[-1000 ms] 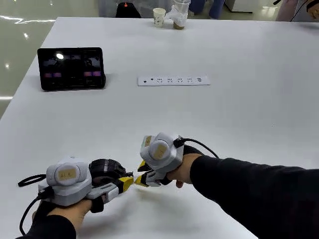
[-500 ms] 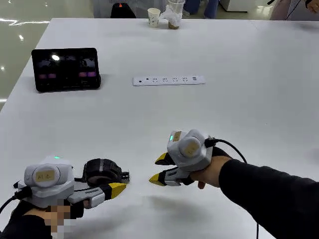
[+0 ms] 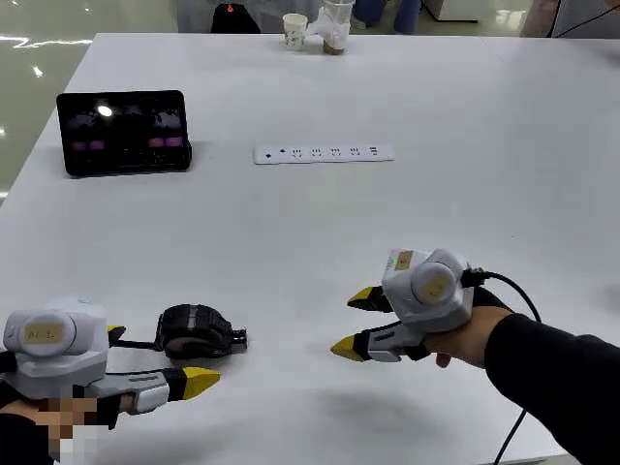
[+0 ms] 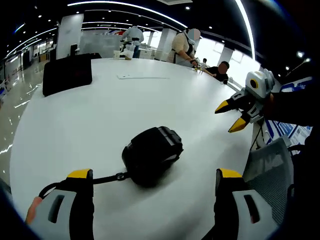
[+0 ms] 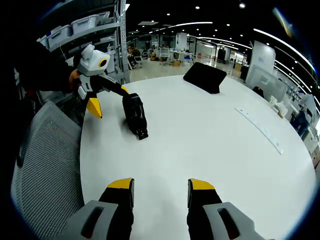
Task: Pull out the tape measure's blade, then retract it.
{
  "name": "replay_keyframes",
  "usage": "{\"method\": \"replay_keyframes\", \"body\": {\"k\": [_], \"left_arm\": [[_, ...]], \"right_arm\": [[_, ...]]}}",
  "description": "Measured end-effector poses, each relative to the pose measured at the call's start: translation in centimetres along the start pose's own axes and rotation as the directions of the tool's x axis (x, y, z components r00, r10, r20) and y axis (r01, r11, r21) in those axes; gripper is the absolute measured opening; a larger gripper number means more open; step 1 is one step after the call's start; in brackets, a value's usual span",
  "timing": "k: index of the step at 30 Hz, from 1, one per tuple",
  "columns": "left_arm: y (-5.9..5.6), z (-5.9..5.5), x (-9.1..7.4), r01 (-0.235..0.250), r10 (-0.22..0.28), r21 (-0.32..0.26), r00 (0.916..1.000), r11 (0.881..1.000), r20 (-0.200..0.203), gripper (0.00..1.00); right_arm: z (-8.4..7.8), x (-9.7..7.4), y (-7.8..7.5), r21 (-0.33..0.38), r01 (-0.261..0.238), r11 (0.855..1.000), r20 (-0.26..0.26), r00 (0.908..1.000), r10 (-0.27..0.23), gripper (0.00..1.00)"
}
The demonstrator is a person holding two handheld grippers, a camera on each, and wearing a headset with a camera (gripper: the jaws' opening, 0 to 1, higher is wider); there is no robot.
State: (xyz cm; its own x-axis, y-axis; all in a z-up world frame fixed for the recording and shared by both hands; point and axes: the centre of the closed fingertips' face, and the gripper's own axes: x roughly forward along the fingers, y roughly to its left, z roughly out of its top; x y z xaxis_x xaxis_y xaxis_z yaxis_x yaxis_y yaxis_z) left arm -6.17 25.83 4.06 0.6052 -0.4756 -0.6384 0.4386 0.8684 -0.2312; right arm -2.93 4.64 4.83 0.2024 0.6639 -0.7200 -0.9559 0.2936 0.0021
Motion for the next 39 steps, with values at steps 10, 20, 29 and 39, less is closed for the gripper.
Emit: {"method": "replay_keyframes", "body": {"k": [10,20,29,39], "left_arm": [[0.5,-0.6,-1.8,0.037,-0.037,0.020,0.9991,0.999,-0.022,0.99],[1.0,-0.5,-3.6,0.052,-0.051,0.083,0.9987,0.995,-0.010,0.99],[1.9,-0.9,-5.4,0.044,-0.042,0.117,0.9989,0.992,-0.017,0.99],[2.8,-1.0,-6.8,0.033,-0.031,0.122,0.9994,0.992,-0.017,0.99]], "right_arm": [[-2.1,-2.9,-1.1,0.061,0.032,0.998,0.014,0.9994,-0.033,0.48],[-4.6,-6.8,-2.7,0.128,0.079,0.989,0.041,0.9956,-0.084,0.58],[-8.4,-10.1,-2.8,0.134,0.115,0.984,0.018,0.9928,-0.119,0.69],[-12.2,-13.0,-2.6,0.165,0.155,0.974,-0.010,0.9878,-0.155,0.83]]}}
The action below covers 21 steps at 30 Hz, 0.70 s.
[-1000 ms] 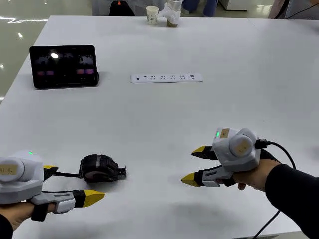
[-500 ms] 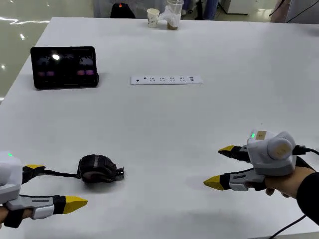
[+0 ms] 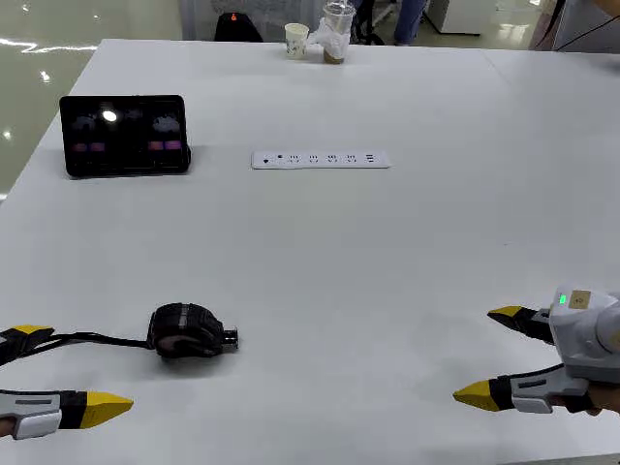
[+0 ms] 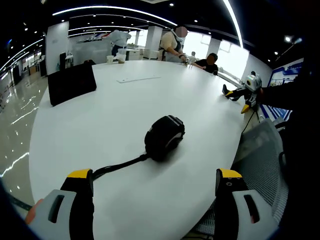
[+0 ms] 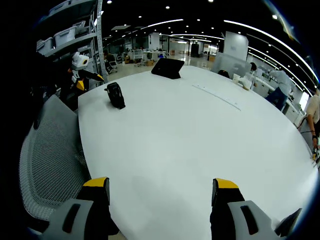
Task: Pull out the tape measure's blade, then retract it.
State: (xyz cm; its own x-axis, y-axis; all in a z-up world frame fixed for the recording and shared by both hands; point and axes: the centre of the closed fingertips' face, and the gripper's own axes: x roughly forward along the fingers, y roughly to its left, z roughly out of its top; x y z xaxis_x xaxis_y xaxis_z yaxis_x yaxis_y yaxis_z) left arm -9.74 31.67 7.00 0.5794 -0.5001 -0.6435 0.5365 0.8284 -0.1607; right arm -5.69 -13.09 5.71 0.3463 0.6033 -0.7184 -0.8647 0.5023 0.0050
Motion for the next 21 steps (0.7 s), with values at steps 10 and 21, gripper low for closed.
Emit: {"method": "replay_keyframes", "body": {"k": [10,21], "left_arm": [[0.4,0.4,-0.5,-0.009,0.009,-0.007,0.9999,1.000,0.014,0.99],[0.2,0.4,-0.6,-0.002,0.002,0.008,1.0000,1.000,0.001,0.99]], "right_arm": [[-1.5,-1.8,-0.3,0.080,0.019,0.997,0.003,0.9998,-0.019,0.99],[-1.9,-2.5,-0.3,0.084,0.032,0.996,0.009,0.9994,-0.033,0.99]]}}
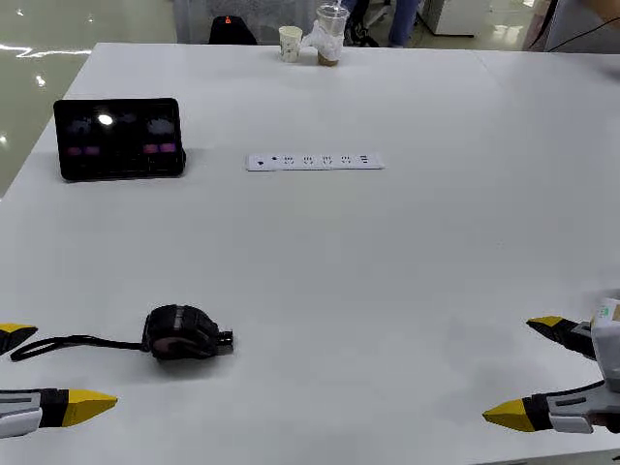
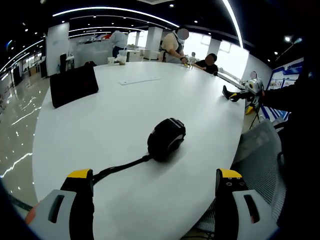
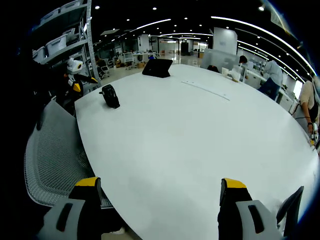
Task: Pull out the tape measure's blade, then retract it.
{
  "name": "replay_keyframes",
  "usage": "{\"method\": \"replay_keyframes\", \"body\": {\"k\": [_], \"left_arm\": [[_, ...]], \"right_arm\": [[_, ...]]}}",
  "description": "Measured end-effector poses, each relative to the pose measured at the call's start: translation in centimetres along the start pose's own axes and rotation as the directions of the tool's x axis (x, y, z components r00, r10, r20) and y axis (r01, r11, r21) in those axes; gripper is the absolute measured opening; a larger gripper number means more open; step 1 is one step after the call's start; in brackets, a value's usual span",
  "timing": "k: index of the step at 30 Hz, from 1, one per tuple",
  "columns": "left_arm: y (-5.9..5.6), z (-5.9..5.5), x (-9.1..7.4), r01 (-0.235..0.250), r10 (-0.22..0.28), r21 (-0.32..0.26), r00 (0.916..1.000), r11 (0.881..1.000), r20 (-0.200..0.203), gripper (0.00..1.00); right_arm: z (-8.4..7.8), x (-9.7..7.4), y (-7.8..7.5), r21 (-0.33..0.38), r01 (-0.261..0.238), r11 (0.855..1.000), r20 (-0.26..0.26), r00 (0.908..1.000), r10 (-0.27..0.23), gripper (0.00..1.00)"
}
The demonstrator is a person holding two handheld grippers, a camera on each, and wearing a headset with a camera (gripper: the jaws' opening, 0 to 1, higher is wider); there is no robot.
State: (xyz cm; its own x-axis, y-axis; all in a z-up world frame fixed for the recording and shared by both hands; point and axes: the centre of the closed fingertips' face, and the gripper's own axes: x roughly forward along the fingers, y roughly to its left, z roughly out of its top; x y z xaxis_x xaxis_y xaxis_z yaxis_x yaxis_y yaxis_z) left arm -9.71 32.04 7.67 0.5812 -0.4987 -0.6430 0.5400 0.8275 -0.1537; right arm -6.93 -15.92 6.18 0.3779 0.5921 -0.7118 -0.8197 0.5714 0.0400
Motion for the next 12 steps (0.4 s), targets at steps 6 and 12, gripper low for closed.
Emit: {"method": "replay_keyframes", "body": {"k": [6,12], "left_arm": [[0.04,-0.06,0.01,0.002,-0.002,-0.006,1.0000,1.000,0.004,0.99],[0.21,-0.40,-0.06,0.001,-0.001,-0.007,1.0000,1.000,-0.004,0.99]], "right_arm": [[0.29,-0.11,-0.23,-0.007,0.002,1.000,0.001,1.0000,-0.002,0.99],[0.51,-0.22,-0.34,-0.007,0.004,1.000,0.005,1.0000,-0.004,0.99]]}}
